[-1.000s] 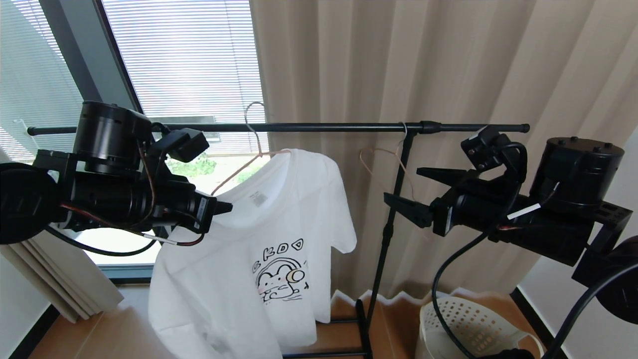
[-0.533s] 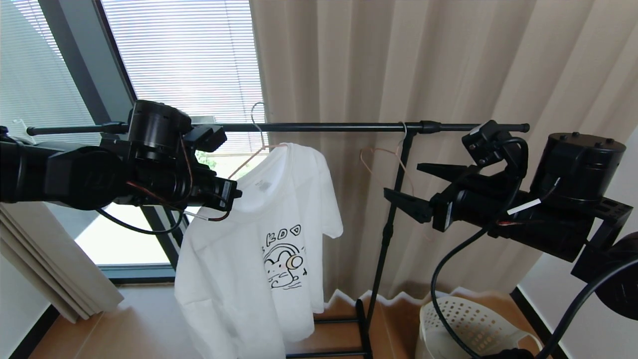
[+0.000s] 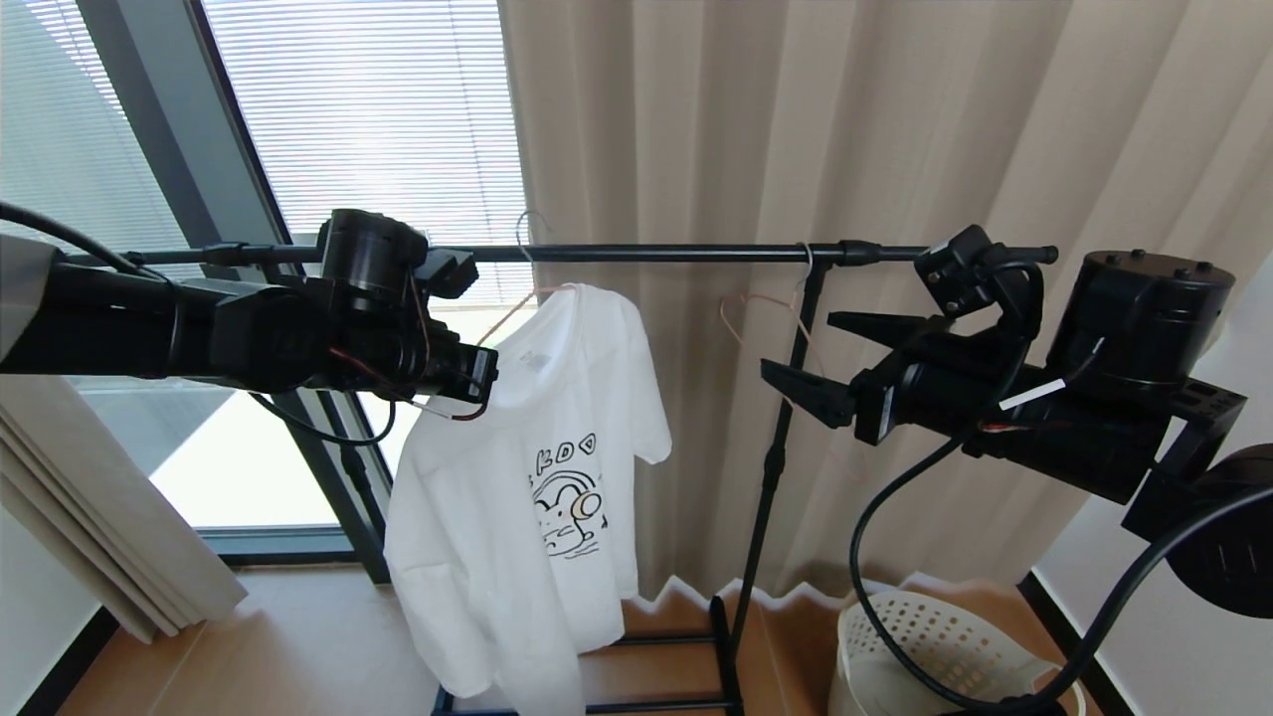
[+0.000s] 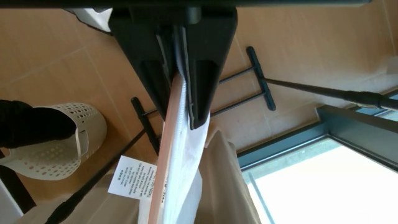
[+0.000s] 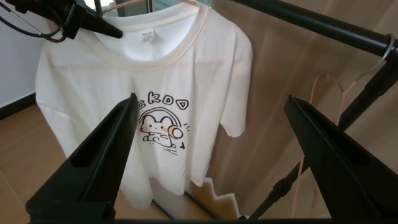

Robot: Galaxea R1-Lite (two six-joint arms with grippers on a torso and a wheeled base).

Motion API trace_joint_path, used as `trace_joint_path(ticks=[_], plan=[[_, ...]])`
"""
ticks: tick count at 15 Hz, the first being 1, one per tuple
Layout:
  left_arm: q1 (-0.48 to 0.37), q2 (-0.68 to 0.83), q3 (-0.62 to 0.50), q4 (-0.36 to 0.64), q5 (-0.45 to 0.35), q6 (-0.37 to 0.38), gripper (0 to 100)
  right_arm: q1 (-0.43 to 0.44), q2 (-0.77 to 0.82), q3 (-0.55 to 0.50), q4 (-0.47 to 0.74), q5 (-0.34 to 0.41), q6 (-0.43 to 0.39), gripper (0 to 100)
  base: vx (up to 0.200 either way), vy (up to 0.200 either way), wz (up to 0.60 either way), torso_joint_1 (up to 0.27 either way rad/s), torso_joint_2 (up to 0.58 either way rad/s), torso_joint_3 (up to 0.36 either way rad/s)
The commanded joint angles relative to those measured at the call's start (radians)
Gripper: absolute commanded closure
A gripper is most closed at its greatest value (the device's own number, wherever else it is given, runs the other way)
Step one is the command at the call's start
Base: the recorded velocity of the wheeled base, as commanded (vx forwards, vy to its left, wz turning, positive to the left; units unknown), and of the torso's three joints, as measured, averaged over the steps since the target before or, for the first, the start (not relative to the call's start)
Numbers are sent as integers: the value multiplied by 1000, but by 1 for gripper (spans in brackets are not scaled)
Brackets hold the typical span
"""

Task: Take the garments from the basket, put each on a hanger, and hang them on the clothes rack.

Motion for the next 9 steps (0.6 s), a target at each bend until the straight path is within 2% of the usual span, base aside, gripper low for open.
trace_joint_path(ticks=[1, 5, 9], plan=[[-1, 56, -51, 2, 3, -2, 100, -1, 6, -2, 0, 1, -1, 0, 0, 0, 0, 0, 0, 0], [-1, 134, -149, 3, 11, -29, 100, -1, 7, -2, 0, 2, -1, 0, 0, 0, 0, 0, 0, 0], [-1, 176, -199, 2, 11, -29, 100, -1, 25, -2, -2, 1, -1, 0, 0, 0, 0, 0, 0, 0]])
